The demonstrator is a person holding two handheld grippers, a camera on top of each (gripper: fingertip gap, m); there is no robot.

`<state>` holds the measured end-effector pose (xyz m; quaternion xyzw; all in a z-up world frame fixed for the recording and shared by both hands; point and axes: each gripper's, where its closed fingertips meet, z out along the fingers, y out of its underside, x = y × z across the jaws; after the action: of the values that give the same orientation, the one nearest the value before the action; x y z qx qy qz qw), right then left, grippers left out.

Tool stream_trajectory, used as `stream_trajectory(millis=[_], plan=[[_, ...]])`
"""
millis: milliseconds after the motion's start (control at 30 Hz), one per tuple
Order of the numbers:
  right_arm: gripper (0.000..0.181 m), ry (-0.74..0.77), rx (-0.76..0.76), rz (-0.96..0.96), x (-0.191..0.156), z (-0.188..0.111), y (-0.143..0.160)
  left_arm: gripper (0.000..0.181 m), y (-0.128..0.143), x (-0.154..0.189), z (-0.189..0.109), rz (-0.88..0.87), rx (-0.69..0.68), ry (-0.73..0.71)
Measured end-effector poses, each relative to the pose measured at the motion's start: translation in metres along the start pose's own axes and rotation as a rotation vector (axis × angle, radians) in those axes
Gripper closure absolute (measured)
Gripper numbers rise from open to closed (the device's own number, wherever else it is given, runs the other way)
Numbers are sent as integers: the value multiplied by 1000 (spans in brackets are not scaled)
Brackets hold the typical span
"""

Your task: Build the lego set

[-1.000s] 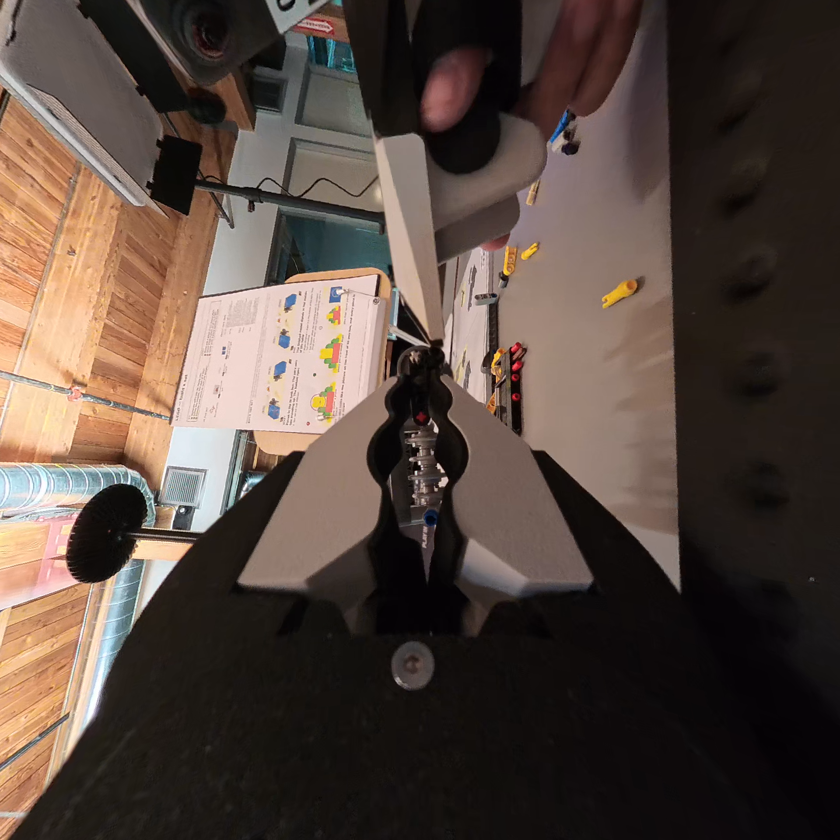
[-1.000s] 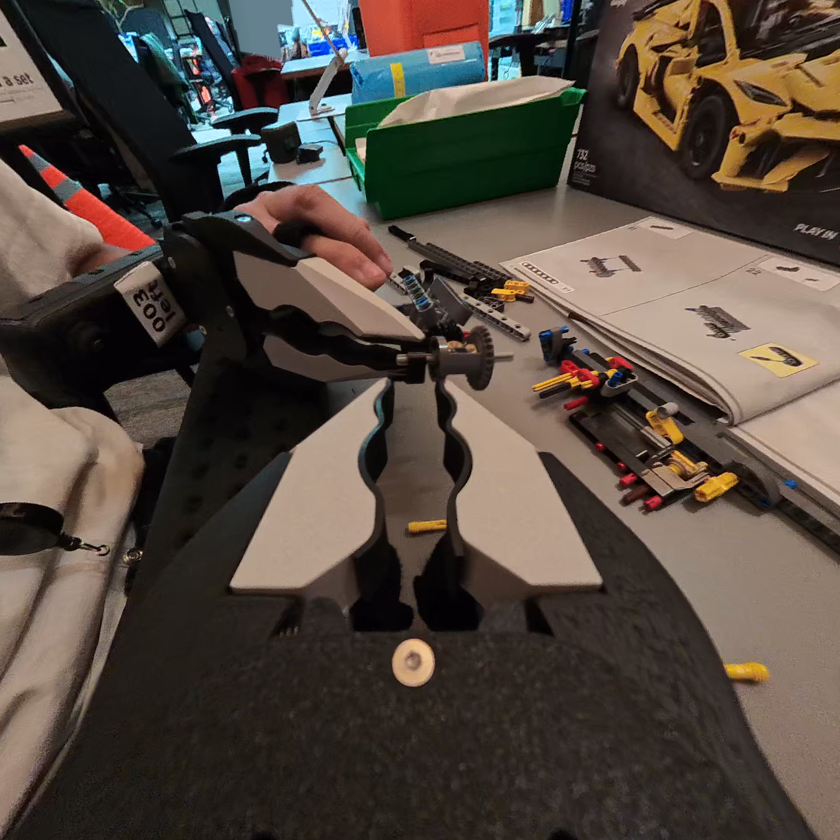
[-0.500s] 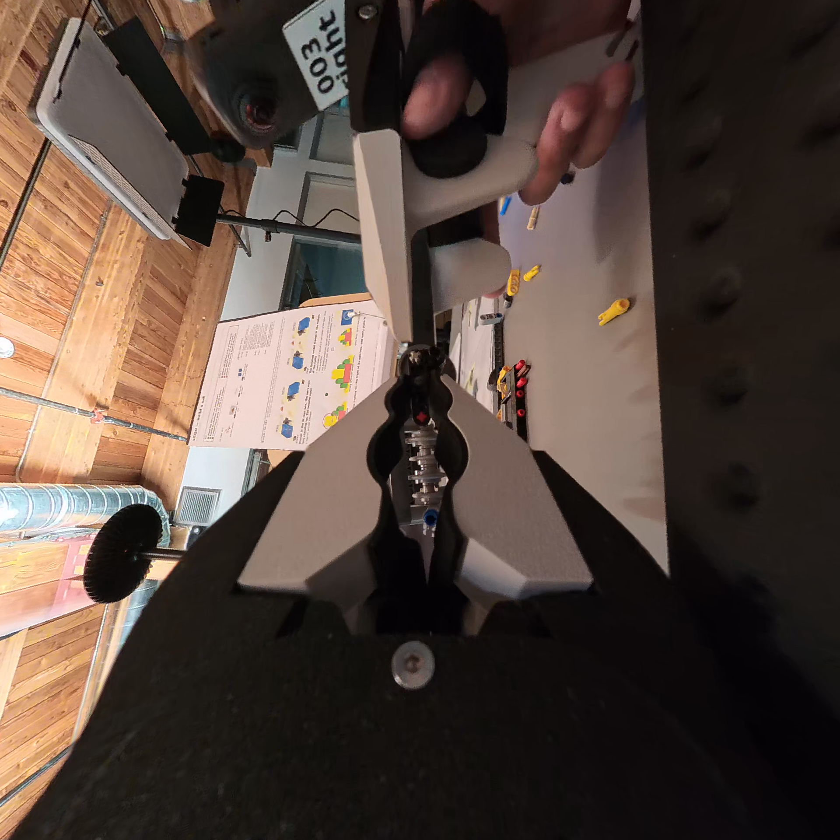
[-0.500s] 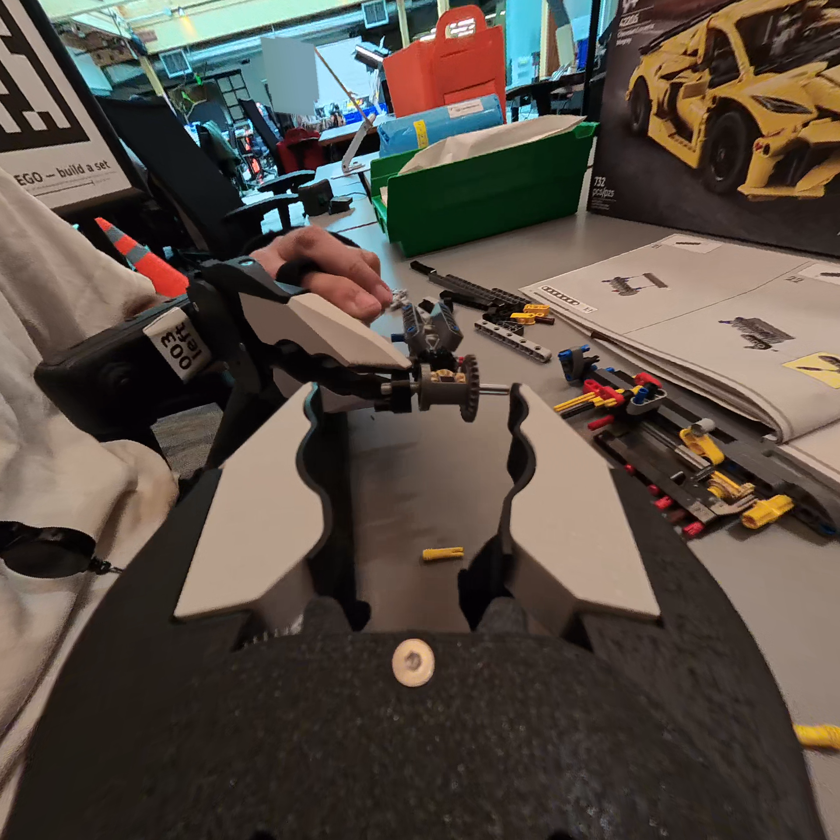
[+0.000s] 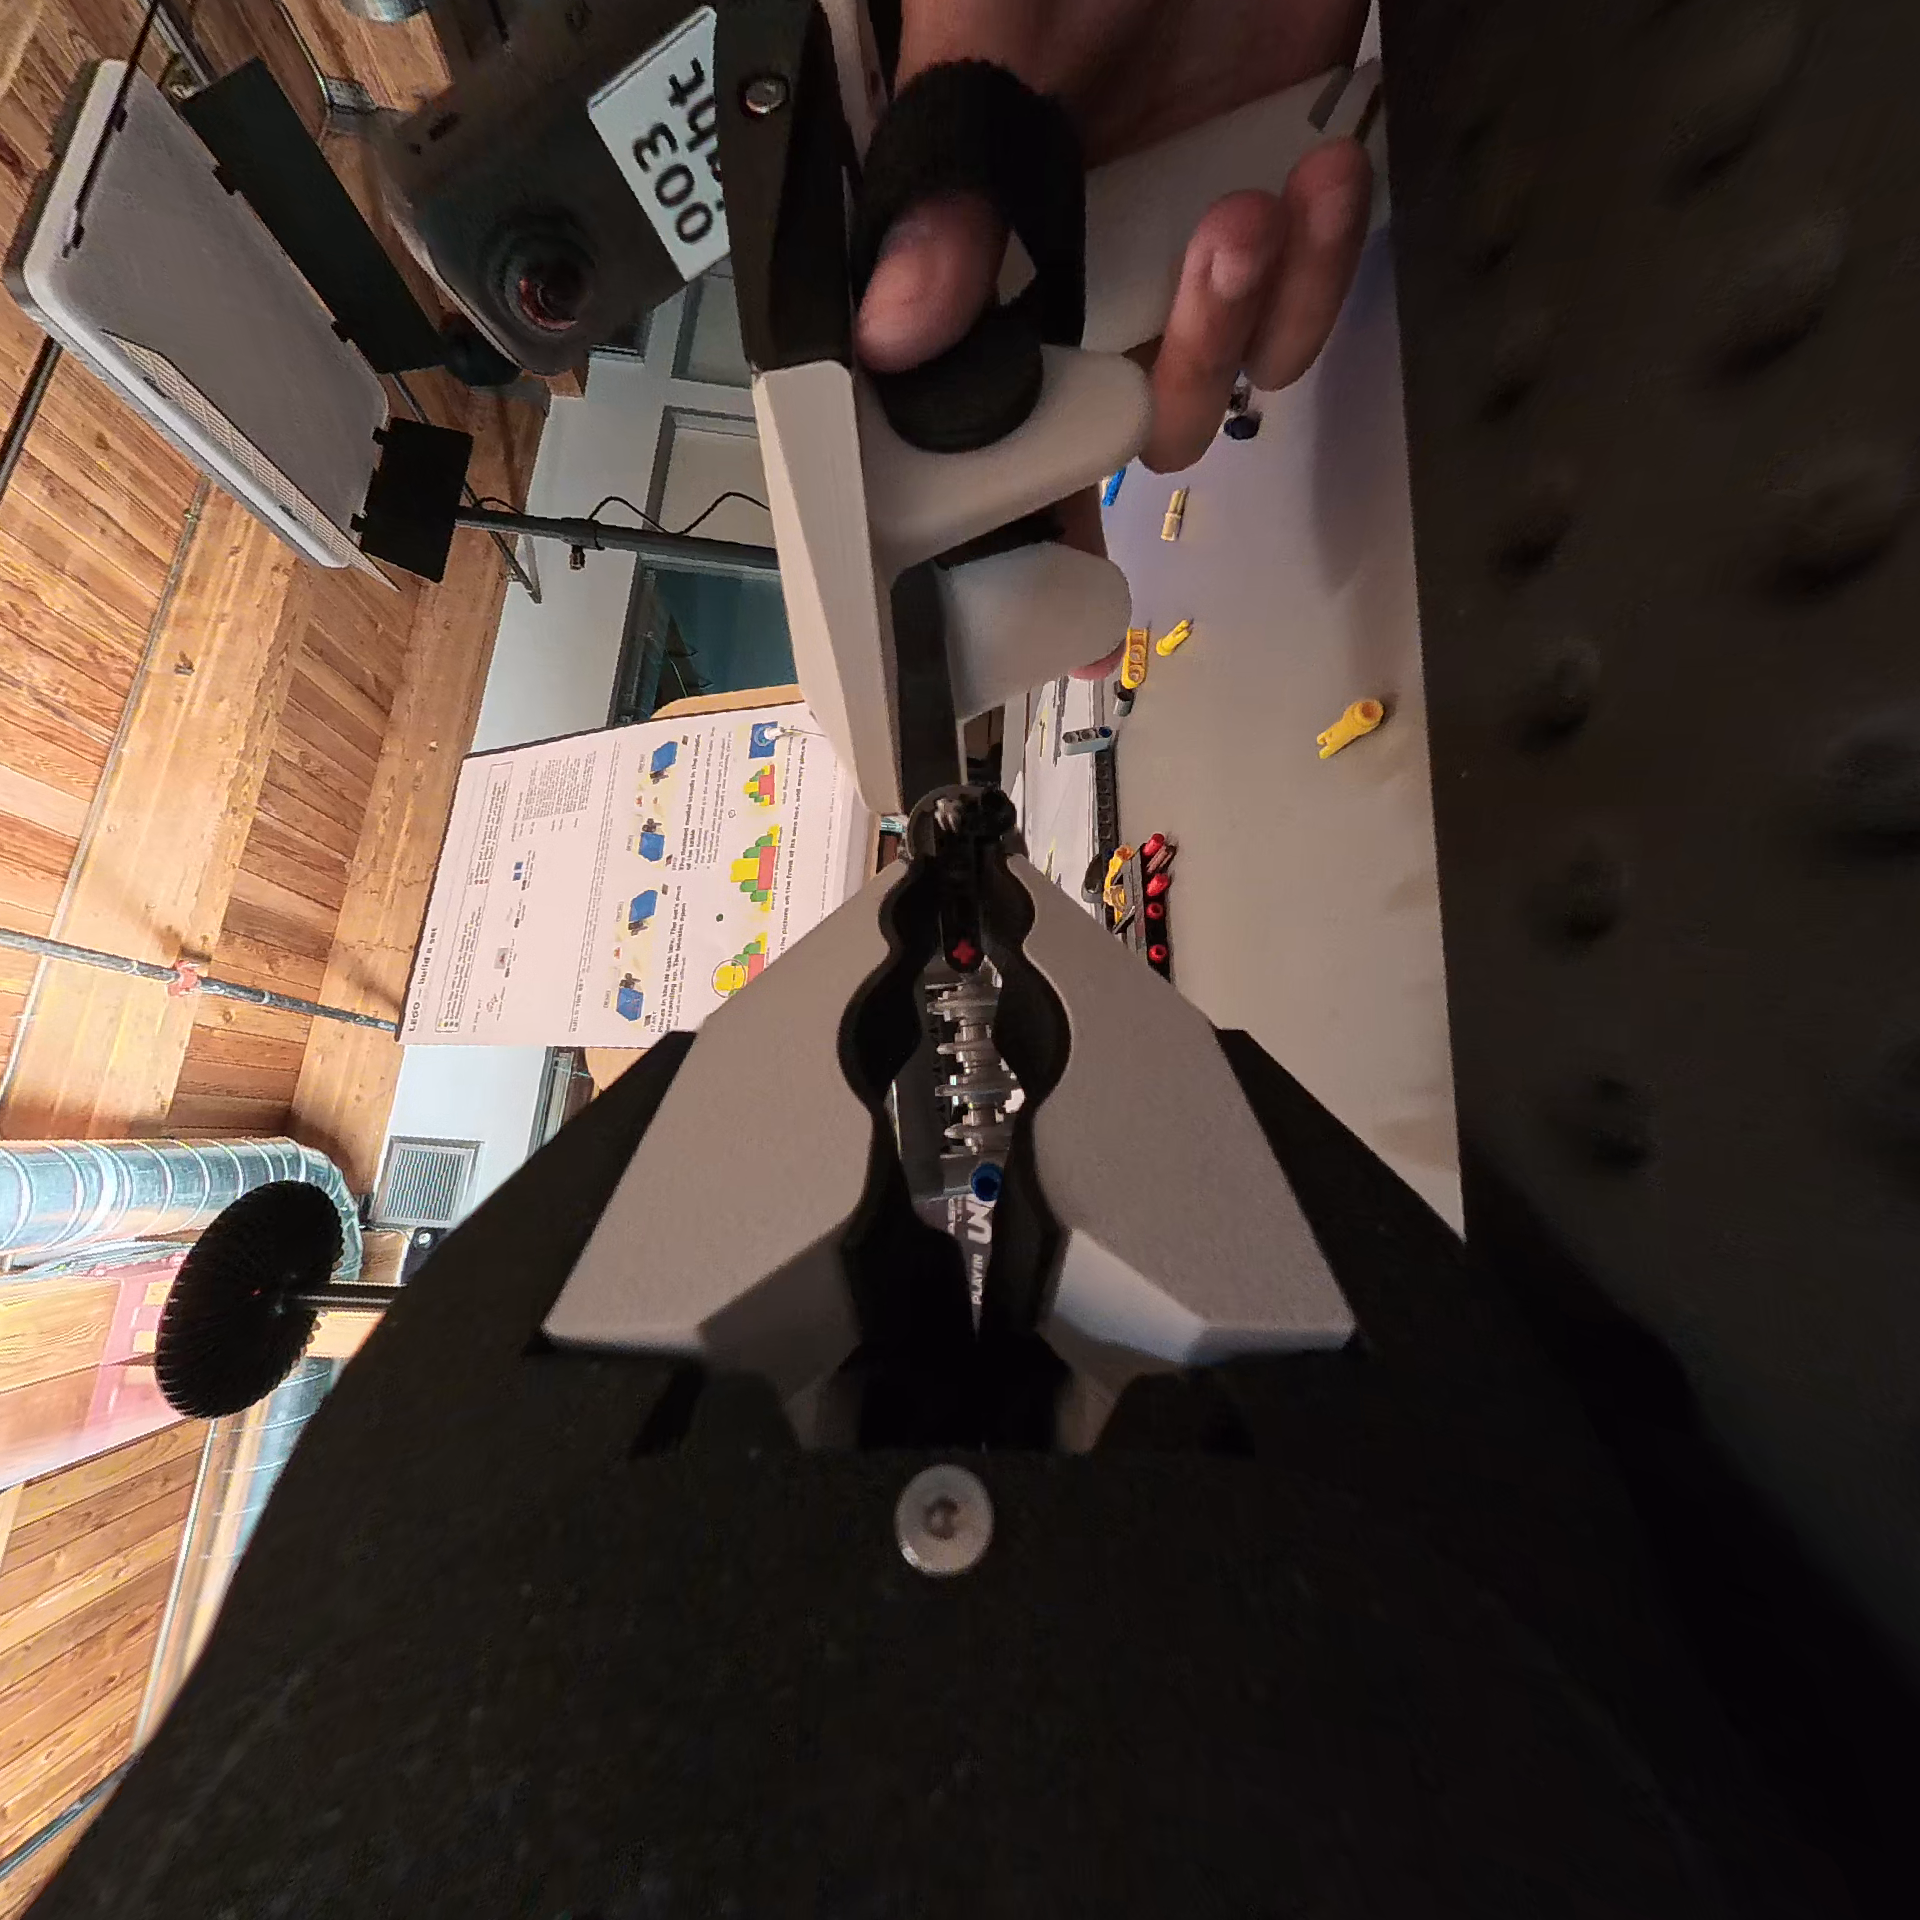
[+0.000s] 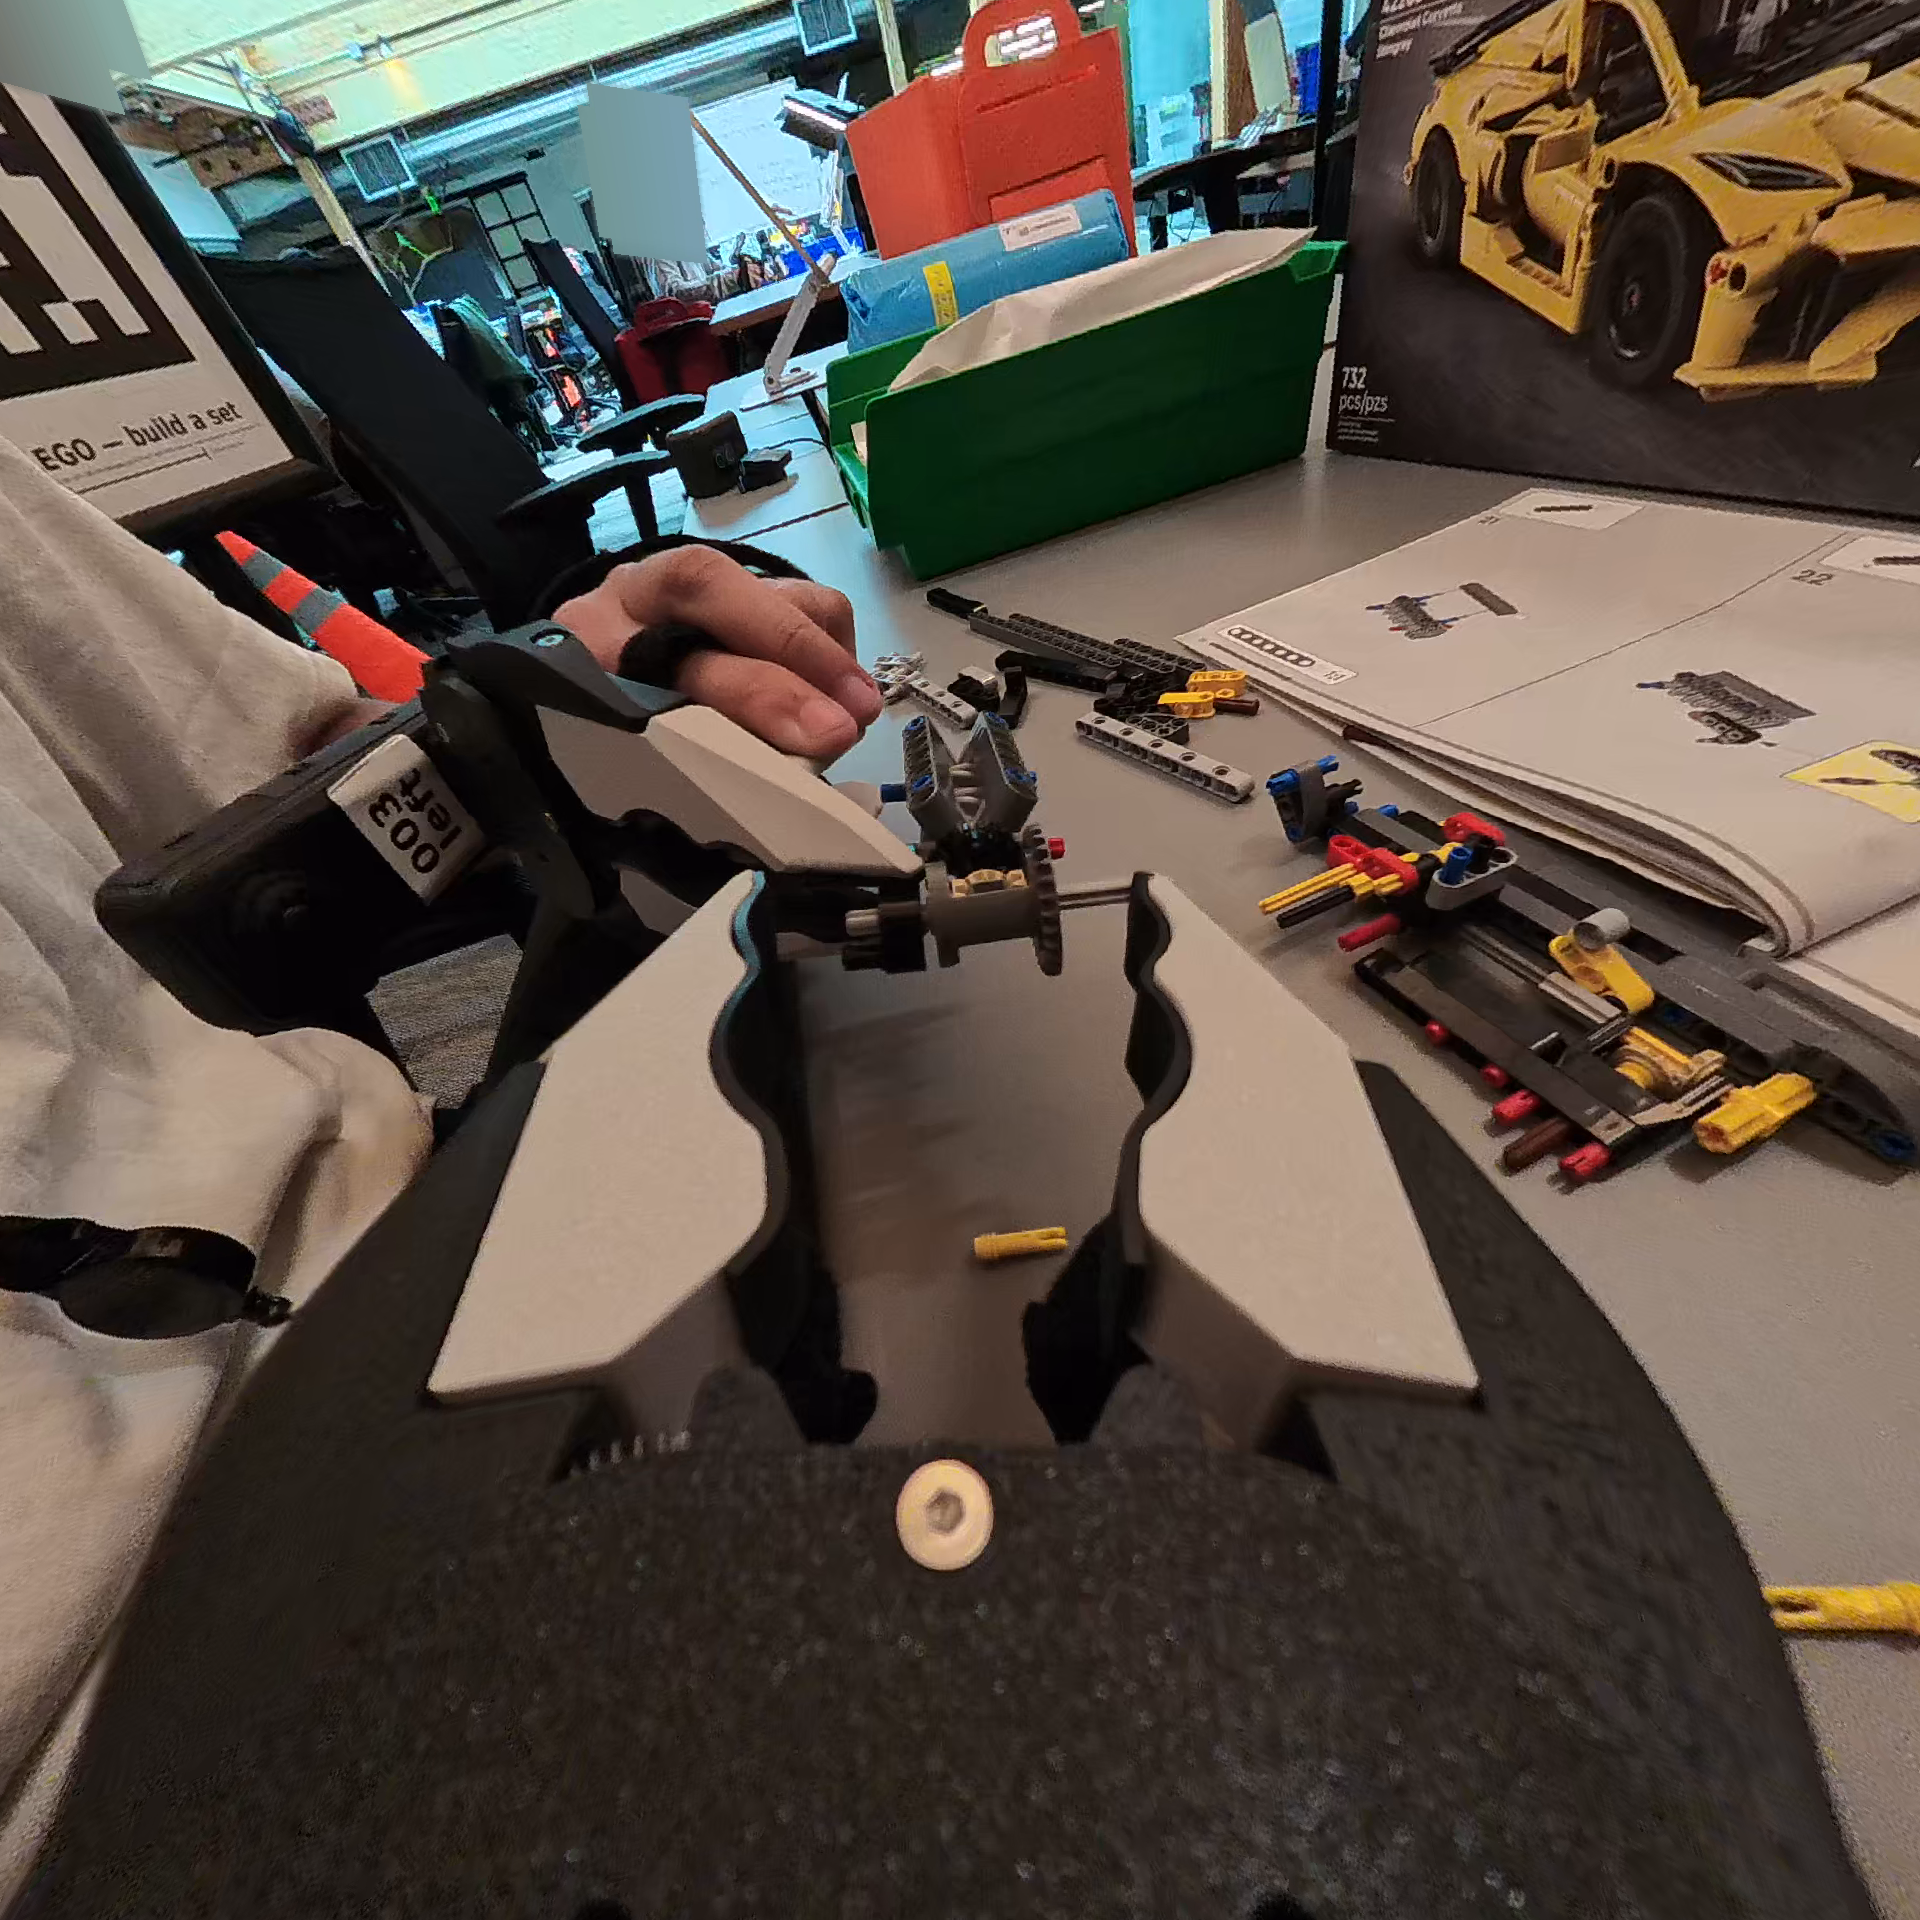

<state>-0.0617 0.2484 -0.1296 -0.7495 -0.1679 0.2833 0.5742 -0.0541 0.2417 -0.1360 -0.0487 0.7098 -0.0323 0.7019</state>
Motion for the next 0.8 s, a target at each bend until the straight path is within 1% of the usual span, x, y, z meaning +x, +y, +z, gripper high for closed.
stream_trajectory(millis=[133,400,433,533,567,700,800], plan=[[116,23,1,-20,3,0,-1,176,4,-5,0,-2,-15,-21],[119,55,14,-42,9,-3,-3,175,3,-2,1,5,-11,-8],[120,63,25,-40,11,-5,-5,176,3,-2,1,5,-13,-7],[138,82,55,-43,14,-13,-13,176,6,-2,1,10,-18,-11],[141,95,56,-50,16,-14,-13,176,6,-2,1,9,-16,-15],[138,56,1,-14,13,-8,-2,176,4,-3,1,9,-14,-16],[141,32,-4,-21,9,-6,-1,175,4,-2,1,15,-12,-18]])
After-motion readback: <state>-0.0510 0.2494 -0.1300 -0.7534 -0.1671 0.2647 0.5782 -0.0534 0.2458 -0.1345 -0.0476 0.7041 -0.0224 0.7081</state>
